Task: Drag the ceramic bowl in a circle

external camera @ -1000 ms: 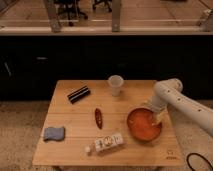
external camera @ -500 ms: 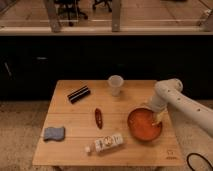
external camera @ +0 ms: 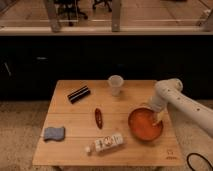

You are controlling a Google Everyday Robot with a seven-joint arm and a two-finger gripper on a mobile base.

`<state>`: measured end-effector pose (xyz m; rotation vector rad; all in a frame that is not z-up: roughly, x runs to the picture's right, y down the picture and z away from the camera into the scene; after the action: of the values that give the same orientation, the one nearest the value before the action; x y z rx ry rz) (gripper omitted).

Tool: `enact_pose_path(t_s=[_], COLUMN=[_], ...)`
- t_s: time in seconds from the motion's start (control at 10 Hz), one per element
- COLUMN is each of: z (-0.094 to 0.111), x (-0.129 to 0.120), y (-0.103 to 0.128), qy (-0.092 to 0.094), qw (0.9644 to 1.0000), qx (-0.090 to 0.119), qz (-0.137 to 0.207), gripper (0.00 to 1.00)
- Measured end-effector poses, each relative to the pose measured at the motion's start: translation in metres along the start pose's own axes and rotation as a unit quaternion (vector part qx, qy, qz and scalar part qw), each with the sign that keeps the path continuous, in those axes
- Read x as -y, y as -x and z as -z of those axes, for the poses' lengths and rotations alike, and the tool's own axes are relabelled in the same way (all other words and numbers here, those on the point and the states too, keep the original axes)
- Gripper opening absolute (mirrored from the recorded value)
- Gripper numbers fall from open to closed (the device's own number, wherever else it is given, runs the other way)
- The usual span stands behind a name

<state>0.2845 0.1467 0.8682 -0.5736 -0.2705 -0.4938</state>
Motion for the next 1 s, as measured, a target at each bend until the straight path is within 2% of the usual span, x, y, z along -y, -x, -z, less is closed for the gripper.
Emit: enact_pose_path(t_s=[0.5, 0.8, 1.0], z=[-0.0026, -0.0039, -0.0056], x=[0.0017, 0.0028, 0.0034], y=[-0.0045, -0.007, -0.0079], qy=[0.0, -0.001, 0.0], qw=[0.9999, 0.9999, 0.9998], qx=[0.001, 0.001, 0.001], qz=[0.012, 0.016, 0.02], gripper=[0.8, 0.74, 0.62])
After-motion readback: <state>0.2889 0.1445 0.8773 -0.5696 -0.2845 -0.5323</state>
